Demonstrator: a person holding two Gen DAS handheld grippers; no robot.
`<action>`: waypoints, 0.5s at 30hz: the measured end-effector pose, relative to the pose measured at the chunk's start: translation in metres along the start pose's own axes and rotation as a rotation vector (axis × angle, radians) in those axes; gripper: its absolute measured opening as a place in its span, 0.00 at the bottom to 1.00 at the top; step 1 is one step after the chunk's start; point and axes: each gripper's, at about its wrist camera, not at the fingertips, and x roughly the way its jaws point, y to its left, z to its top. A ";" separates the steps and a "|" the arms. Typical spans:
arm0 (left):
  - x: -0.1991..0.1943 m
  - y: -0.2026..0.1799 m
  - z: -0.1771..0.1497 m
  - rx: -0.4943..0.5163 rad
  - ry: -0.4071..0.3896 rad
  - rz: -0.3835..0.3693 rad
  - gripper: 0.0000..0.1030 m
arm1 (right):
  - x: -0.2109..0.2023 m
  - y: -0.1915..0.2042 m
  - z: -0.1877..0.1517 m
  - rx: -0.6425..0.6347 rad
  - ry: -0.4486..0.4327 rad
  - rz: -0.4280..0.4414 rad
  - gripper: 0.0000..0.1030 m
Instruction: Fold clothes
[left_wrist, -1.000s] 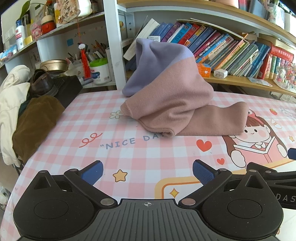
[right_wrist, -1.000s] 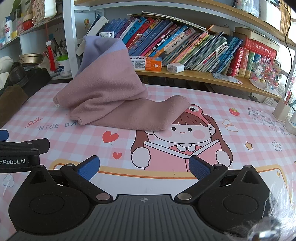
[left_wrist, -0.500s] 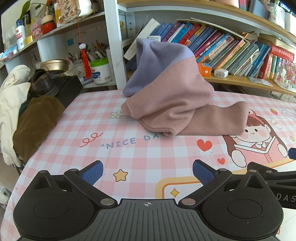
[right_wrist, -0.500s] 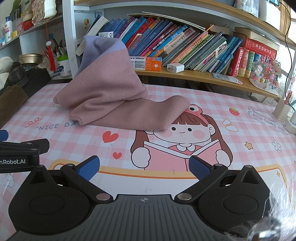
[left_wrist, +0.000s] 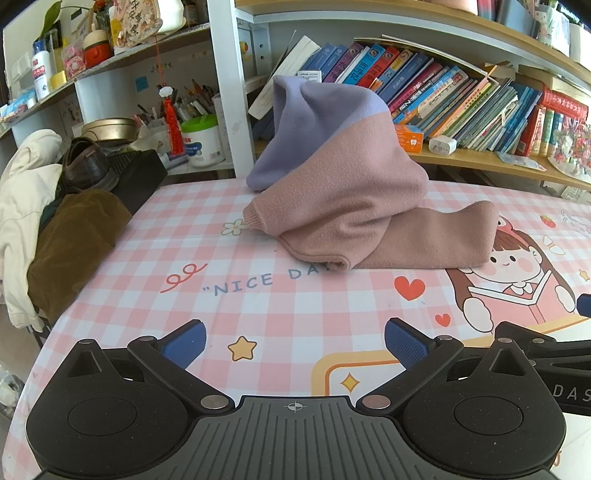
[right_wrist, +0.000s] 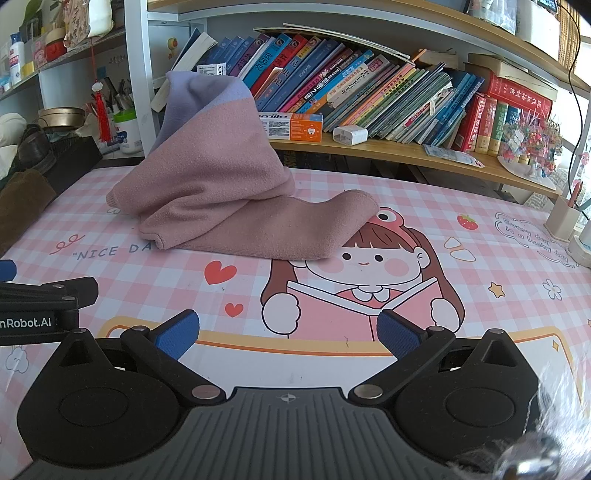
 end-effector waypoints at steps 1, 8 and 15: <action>0.000 0.000 0.000 0.000 0.000 0.001 1.00 | 0.000 0.000 0.000 0.000 0.000 0.000 1.00; -0.001 0.000 0.000 0.004 0.002 -0.001 1.00 | -0.001 0.000 0.000 0.003 0.000 0.000 1.00; 0.000 0.000 0.000 0.006 0.006 -0.001 1.00 | 0.000 0.001 0.000 0.005 0.004 0.002 1.00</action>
